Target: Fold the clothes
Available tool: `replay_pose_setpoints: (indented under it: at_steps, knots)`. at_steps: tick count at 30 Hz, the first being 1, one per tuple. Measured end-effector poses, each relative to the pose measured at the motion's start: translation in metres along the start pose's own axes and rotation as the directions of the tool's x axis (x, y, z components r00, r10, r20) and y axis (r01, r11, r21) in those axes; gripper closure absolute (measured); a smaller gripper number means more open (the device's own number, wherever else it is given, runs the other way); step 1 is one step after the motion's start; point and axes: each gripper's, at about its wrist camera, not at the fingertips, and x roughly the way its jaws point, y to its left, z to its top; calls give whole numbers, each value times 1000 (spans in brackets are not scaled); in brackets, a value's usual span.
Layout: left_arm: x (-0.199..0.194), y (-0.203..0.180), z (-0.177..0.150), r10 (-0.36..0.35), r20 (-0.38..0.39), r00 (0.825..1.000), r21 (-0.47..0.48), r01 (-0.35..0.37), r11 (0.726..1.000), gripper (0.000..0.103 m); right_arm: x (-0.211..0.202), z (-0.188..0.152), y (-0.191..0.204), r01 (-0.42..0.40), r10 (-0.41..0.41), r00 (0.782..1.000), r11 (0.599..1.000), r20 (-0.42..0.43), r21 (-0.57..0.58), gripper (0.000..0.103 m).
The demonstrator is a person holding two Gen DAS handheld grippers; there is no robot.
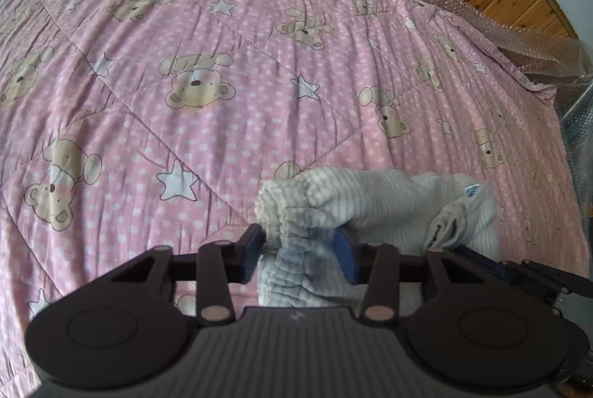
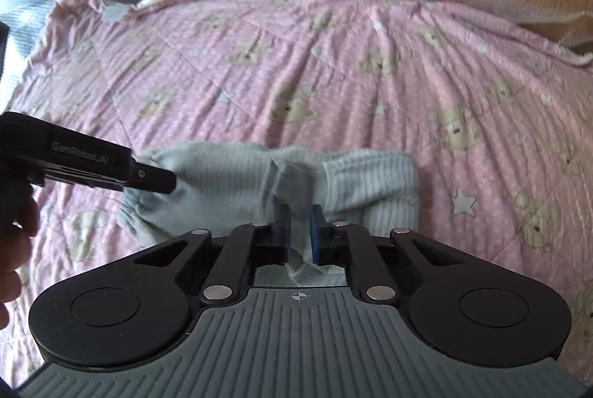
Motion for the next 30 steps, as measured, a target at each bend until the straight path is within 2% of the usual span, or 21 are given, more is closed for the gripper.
replay_pose_setpoints:
  at_steps: [2,6,8,10,11,13,15,18,21,23,26,28,29,30]
  knots:
    - [-5,-1,-3,16,10,1000,-24,-16,1000,84,7,-2,-15,-60,59,998,998,34,22,93]
    - [-37,-15,-4,-5,36,999,-91,8,996,86,10,3,-38,-171,171,985,983,-4,74,93]
    - [-58,-36,1,-33,60,998,-95,38,995,86,11,4,-50,-228,230,973,969,-5,93,93]
    - [-70,-70,9,-79,63,995,-88,85,993,86,14,7,-71,-303,310,951,932,-8,197,94]
    - [-72,-88,12,-109,61,992,-73,113,991,85,15,6,-86,-336,349,937,896,10,291,94]
    - [-66,-132,14,-190,38,981,4,190,982,82,14,0,-119,-392,406,911,791,76,469,90]
    - [-49,-155,8,-212,2,977,74,211,975,79,9,-13,-149,-433,433,888,671,157,601,86]
    - [-31,-145,-3,-227,-35,973,45,228,973,79,9,-26,-178,-455,453,870,590,193,667,85]
    - [-33,-117,-10,-288,-26,957,-27,287,957,76,-5,-27,-195,-433,399,892,613,214,661,85]
    - [-28,-107,-12,-325,-36,945,-74,322,944,75,-18,-21,-194,-439,373,895,644,243,626,83]
    - [-19,-129,-7,-328,-27,944,-48,327,944,72,-33,-3,-186,-476,383,880,686,282,550,63]
    - [-18,-149,-5,-330,-16,944,-7,330,944,65,-40,8,-178,-483,385,875,719,292,499,58]
    - [-20,-157,-5,-342,-11,940,16,342,940,56,-41,11,-176,-480,381,876,731,294,484,57]
    - [-26,-163,-6,-356,-7,935,43,356,934,36,-44,11,-177,-469,364,882,741,299,480,57]
